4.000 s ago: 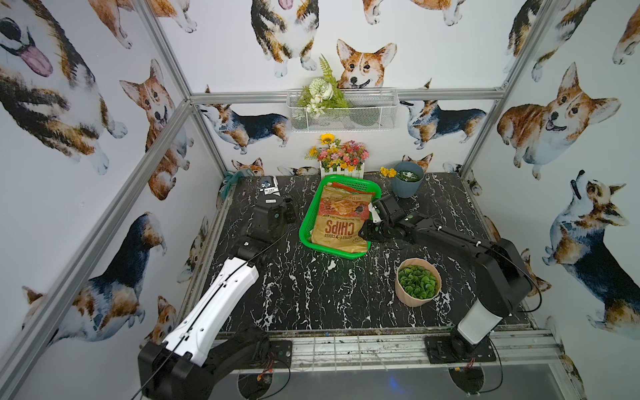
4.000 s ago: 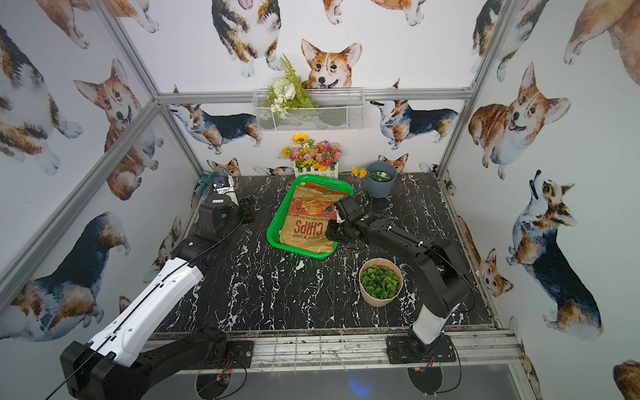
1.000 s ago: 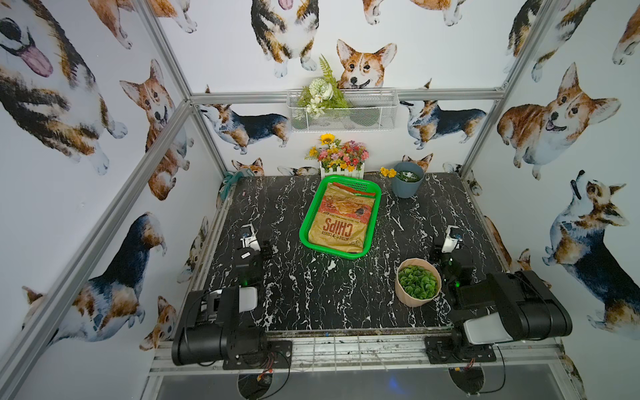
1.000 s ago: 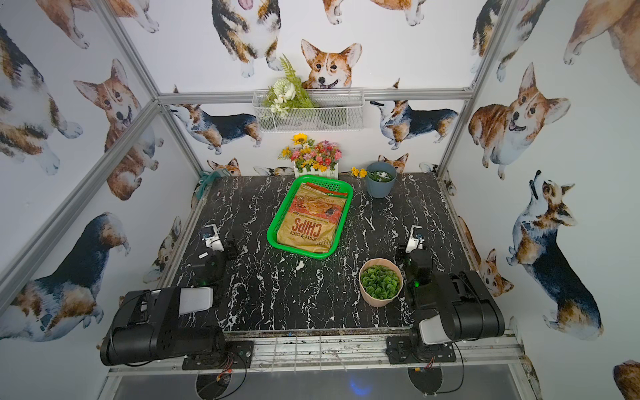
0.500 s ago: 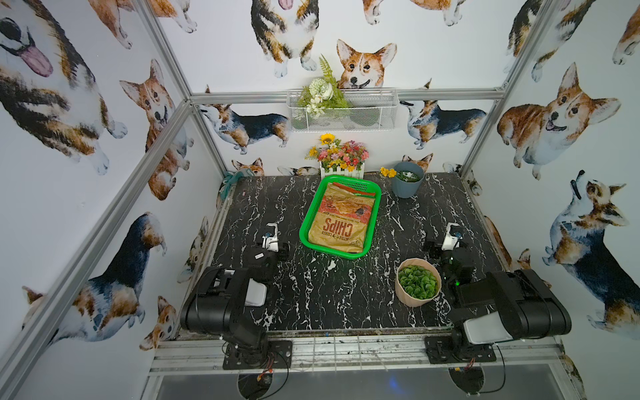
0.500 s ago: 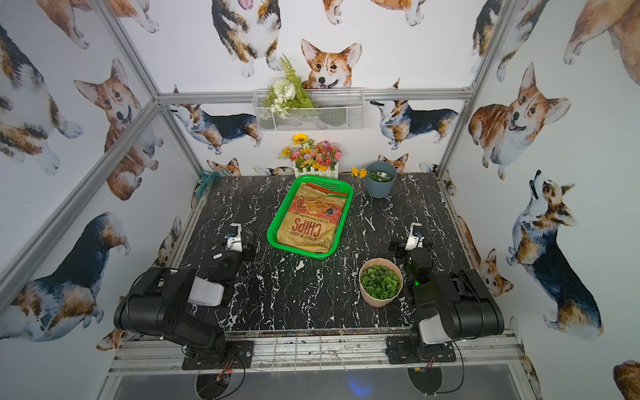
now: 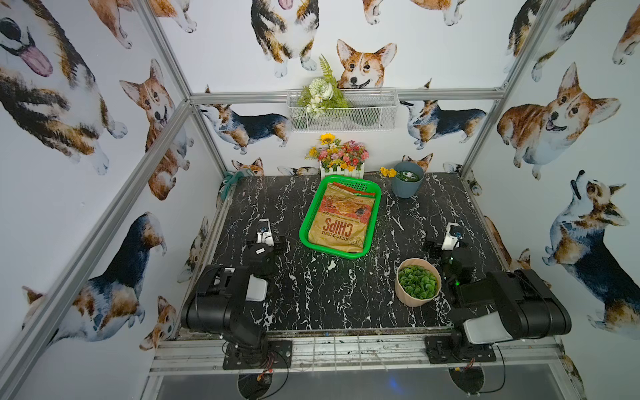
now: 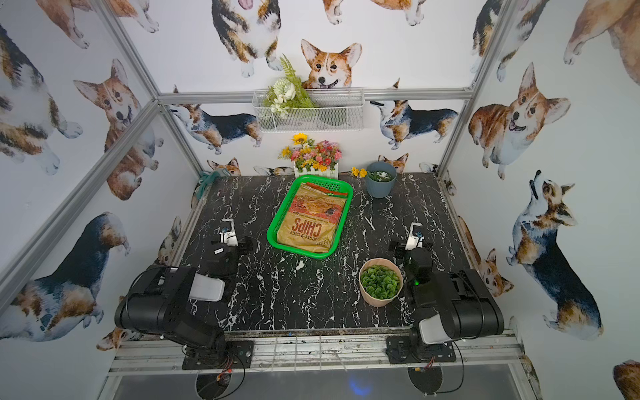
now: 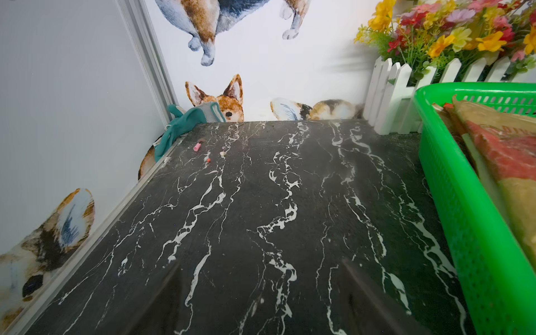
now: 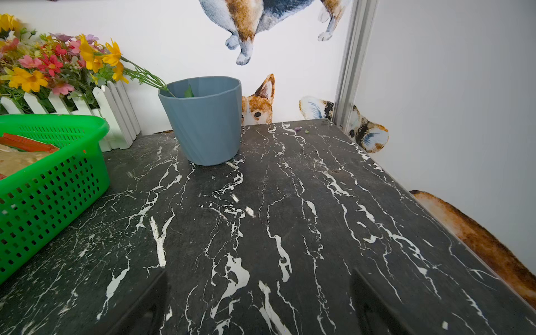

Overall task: Put the potato chips into the basket
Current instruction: Reset both arms

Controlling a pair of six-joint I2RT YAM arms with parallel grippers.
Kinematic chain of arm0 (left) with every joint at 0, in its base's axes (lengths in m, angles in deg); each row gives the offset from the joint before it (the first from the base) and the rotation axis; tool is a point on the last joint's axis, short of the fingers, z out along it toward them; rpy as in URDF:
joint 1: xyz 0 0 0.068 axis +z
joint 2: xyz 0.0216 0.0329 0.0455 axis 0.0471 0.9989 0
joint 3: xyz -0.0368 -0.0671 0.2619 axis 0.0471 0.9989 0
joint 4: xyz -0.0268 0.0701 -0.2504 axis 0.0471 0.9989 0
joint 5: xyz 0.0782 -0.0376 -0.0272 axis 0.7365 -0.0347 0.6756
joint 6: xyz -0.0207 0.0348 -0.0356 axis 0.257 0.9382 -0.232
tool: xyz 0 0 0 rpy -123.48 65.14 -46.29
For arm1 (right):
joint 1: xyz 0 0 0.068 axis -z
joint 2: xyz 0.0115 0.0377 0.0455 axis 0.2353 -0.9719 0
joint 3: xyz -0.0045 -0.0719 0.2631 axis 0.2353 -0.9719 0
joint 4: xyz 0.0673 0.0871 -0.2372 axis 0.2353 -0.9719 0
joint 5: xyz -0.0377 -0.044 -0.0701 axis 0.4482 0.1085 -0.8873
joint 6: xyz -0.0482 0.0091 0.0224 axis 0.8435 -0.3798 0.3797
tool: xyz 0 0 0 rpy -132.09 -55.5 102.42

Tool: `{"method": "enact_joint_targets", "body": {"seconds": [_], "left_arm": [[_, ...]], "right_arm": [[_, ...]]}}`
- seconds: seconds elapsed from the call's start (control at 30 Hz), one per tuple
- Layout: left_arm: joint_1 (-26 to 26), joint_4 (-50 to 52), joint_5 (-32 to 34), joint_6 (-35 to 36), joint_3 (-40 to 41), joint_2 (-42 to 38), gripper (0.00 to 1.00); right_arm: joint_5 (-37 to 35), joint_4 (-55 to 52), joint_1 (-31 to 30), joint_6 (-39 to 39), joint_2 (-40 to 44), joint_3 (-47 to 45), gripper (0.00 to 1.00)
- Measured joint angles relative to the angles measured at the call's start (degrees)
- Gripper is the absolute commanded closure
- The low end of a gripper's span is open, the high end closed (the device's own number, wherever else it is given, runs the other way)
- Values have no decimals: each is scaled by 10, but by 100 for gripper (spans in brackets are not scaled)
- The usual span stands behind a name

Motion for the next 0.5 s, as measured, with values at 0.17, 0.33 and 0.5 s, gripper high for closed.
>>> {"method": "enact_joint_targets", "body": {"seconds": [0.17, 0.33, 0.5], "left_arm": [[0, 5, 4, 2, 0, 0, 0], [2, 11, 6, 2, -4, 1, 0], [10, 18, 3, 1, -12, 4, 0]], "right_arm": [[0, 0, 0, 0, 0, 0, 0], [0, 0, 0, 0, 0, 0, 0], [0, 0, 0, 0, 0, 0, 0]]}}
